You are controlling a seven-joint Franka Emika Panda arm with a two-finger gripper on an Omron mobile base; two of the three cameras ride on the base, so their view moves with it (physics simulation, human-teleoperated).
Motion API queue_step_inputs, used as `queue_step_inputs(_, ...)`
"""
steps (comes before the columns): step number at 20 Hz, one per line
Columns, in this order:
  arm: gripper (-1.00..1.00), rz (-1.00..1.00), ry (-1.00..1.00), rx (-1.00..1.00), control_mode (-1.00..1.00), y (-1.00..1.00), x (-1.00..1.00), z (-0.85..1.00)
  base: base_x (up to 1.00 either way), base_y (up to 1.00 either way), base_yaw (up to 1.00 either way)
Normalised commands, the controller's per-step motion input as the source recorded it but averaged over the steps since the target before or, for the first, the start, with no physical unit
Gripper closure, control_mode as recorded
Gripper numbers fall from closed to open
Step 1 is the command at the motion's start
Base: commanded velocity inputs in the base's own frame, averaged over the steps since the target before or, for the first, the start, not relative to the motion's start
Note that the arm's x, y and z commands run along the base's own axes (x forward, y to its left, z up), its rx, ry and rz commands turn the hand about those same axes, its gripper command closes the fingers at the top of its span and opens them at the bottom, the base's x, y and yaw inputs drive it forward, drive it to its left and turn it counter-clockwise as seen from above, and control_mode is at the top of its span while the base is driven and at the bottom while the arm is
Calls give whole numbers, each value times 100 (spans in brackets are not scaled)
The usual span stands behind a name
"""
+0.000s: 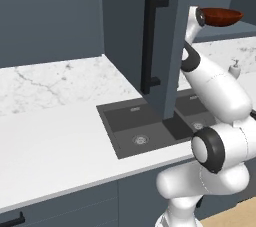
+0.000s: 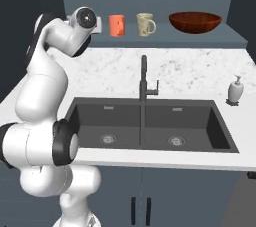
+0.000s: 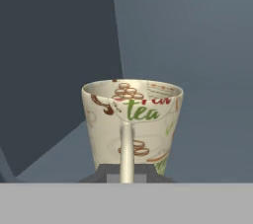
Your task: Gather all objects into one cabinet and sort the glasses and bowls to opposite sides.
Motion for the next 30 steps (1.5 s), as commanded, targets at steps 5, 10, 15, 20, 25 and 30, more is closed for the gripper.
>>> queue_step_inputs(5, 100, 10, 0, 0, -100, 19, 15, -13, 0, 0, 0)
queue_step_inputs(10, 100, 11, 0, 0, -100, 28, 9, -12, 0, 0, 0)
queue_step_inputs(15, 100, 9, 0, 0, -100, 27, 10, -9, 0, 0, 0)
queue_step_inputs(20, 100, 7, 0, 0, -100, 22, 12, -6, 0, 0, 0)
queue_step_inputs(25, 100, 4, 0, 0, -100, 14, 5, -3, 0, 0, 0)
queue_step_inputs(30, 100, 1, 0, 0, -100, 8, 0, -1, 0, 0, 0)
